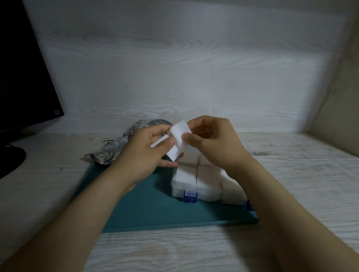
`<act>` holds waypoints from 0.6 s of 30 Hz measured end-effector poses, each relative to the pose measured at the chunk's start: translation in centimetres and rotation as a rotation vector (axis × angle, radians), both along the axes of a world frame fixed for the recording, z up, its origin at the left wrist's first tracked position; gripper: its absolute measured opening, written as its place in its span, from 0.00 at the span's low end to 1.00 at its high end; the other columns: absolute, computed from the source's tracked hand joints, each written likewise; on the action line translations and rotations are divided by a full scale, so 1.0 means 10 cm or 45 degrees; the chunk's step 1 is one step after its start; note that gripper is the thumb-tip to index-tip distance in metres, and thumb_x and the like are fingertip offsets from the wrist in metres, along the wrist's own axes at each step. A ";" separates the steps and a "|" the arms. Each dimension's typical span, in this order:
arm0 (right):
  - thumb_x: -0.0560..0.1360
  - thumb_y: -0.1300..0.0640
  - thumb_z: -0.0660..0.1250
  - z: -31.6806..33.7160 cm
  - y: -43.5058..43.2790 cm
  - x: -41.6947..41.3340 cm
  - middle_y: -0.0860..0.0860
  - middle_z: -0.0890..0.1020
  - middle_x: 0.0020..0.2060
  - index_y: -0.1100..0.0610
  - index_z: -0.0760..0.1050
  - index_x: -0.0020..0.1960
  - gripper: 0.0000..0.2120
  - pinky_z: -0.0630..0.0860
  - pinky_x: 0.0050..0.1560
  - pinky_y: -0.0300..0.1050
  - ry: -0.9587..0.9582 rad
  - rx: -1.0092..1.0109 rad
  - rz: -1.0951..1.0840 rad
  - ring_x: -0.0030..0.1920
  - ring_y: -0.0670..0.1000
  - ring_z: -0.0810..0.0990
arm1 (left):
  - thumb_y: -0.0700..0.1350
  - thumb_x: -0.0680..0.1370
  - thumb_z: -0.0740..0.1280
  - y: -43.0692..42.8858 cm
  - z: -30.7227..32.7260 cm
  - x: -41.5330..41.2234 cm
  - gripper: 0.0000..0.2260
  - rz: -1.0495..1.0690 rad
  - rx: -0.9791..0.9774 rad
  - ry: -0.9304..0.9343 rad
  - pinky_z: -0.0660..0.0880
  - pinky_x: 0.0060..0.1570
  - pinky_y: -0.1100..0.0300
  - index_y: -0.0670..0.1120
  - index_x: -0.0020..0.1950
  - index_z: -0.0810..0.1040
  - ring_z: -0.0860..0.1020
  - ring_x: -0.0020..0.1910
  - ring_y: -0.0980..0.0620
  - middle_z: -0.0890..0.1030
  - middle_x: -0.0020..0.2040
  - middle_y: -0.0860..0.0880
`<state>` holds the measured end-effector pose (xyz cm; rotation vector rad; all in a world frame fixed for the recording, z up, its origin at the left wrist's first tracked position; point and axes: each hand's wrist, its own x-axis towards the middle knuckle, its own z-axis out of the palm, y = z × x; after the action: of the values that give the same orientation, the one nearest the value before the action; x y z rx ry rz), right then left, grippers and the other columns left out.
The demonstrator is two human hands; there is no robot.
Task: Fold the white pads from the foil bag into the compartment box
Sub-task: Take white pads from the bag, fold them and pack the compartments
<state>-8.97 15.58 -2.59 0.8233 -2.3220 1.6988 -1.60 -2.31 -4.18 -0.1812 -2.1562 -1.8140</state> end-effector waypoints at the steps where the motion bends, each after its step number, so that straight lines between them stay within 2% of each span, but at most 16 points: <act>1: 0.78 0.60 0.75 0.00 0.00 0.00 0.48 0.88 0.44 0.53 0.84 0.53 0.05 0.82 0.48 0.39 -0.033 -0.009 0.006 0.46 0.46 0.86 | 0.38 0.85 0.67 0.00 0.00 0.00 0.10 0.022 0.021 0.007 0.86 0.48 0.48 0.44 0.64 0.82 0.88 0.50 0.44 0.87 0.55 0.43; 3: 0.78 0.60 0.75 0.00 -0.01 0.00 0.51 0.88 0.46 0.53 0.83 0.53 0.05 0.81 0.46 0.39 -0.084 -0.045 0.003 0.46 0.49 0.87 | 0.37 0.84 0.68 0.00 0.01 0.00 0.08 0.081 0.059 0.025 0.86 0.45 0.50 0.42 0.62 0.83 0.88 0.48 0.43 0.87 0.53 0.42; 6: 0.79 0.62 0.73 0.02 0.00 0.01 0.51 0.87 0.44 0.55 0.82 0.56 0.06 0.79 0.41 0.35 -0.188 -0.178 -0.003 0.42 0.44 0.85 | 0.34 0.83 0.69 -0.02 -0.01 -0.02 0.08 0.190 0.103 0.052 0.86 0.41 0.52 0.41 0.61 0.82 0.88 0.46 0.43 0.86 0.53 0.41; 8: 0.80 0.61 0.72 0.04 0.02 0.01 0.46 0.86 0.41 0.52 0.82 0.57 0.08 0.80 0.45 0.39 -0.277 -0.256 -0.015 0.43 0.44 0.85 | 0.34 0.82 0.69 -0.02 -0.02 -0.04 0.07 0.250 0.122 0.077 0.86 0.41 0.51 0.42 0.59 0.80 0.88 0.47 0.41 0.85 0.56 0.41; 10: 0.80 0.62 0.71 0.07 0.05 0.00 0.47 0.86 0.42 0.51 0.83 0.54 0.07 0.80 0.49 0.45 -0.369 -0.286 -0.010 0.46 0.48 0.84 | 0.34 0.82 0.70 -0.03 -0.03 -0.05 0.07 0.307 0.096 0.100 0.86 0.40 0.50 0.43 0.58 0.80 0.87 0.49 0.41 0.85 0.56 0.45; 12: 0.78 0.63 0.70 0.09 0.06 0.01 0.51 0.86 0.42 0.56 0.83 0.51 0.05 0.78 0.49 0.47 -0.475 -0.321 0.037 0.46 0.52 0.82 | 0.34 0.82 0.70 -0.03 -0.04 -0.04 0.07 0.347 0.074 0.109 0.86 0.40 0.52 0.43 0.58 0.80 0.86 0.51 0.43 0.85 0.56 0.48; 14: 0.77 0.63 0.69 0.10 0.05 0.03 0.54 0.85 0.43 0.61 0.82 0.52 0.05 0.79 0.48 0.48 -0.572 -0.364 0.075 0.46 0.54 0.82 | 0.33 0.82 0.69 -0.01 -0.03 -0.03 0.08 0.330 0.122 0.108 0.86 0.41 0.53 0.43 0.59 0.80 0.86 0.53 0.42 0.85 0.58 0.46; 18: 0.75 0.64 0.68 0.12 0.04 0.05 0.54 0.85 0.45 0.61 0.82 0.56 0.11 0.79 0.44 0.47 -0.586 -0.364 0.055 0.45 0.55 0.81 | 0.31 0.82 0.67 0.05 -0.01 0.01 0.12 0.243 0.150 0.134 0.86 0.42 0.51 0.46 0.62 0.77 0.87 0.51 0.41 0.84 0.58 0.41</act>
<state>-8.51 15.93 -1.44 0.4682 -2.2369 2.3756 -1.47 -1.84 -4.29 -0.0412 -1.9192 -1.7746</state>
